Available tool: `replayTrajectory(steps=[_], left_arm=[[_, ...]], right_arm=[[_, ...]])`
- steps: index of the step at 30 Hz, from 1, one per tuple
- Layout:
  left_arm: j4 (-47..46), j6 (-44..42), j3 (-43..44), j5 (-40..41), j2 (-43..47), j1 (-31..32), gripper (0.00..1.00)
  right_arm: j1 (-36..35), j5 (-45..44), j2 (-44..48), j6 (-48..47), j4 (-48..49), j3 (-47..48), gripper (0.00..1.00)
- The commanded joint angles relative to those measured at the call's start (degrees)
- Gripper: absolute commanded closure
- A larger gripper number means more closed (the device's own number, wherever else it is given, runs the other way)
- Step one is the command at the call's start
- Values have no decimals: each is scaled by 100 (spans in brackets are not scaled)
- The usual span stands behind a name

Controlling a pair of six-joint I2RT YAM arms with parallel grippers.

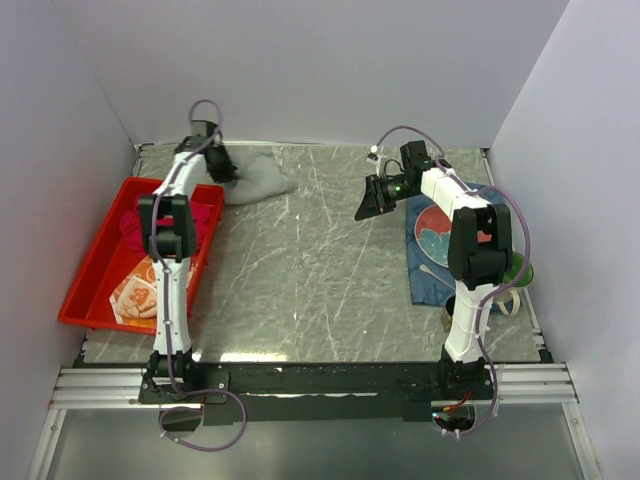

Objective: Fold and stack the mixed laundry pile
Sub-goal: Move the tank top to the corner of the board.

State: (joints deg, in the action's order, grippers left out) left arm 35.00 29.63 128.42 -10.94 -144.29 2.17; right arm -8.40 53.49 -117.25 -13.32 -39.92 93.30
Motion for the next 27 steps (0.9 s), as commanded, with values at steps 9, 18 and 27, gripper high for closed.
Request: replayTrajectory(steps=[9, 18, 27], left_arm=[[-222, 113, 728, 812, -47, -1007, 96], [-327, -229, 852, 874, 725, -1368, 25], [-881, -818, -1344, 418, 3572, -1588, 1]], right_arm=[[23, 74, 343, -56, 99, -48, 69], [-74, -243, 492, -522, -235, 118, 68], [-223, -480, 975, -1058, -394, 505, 61]])
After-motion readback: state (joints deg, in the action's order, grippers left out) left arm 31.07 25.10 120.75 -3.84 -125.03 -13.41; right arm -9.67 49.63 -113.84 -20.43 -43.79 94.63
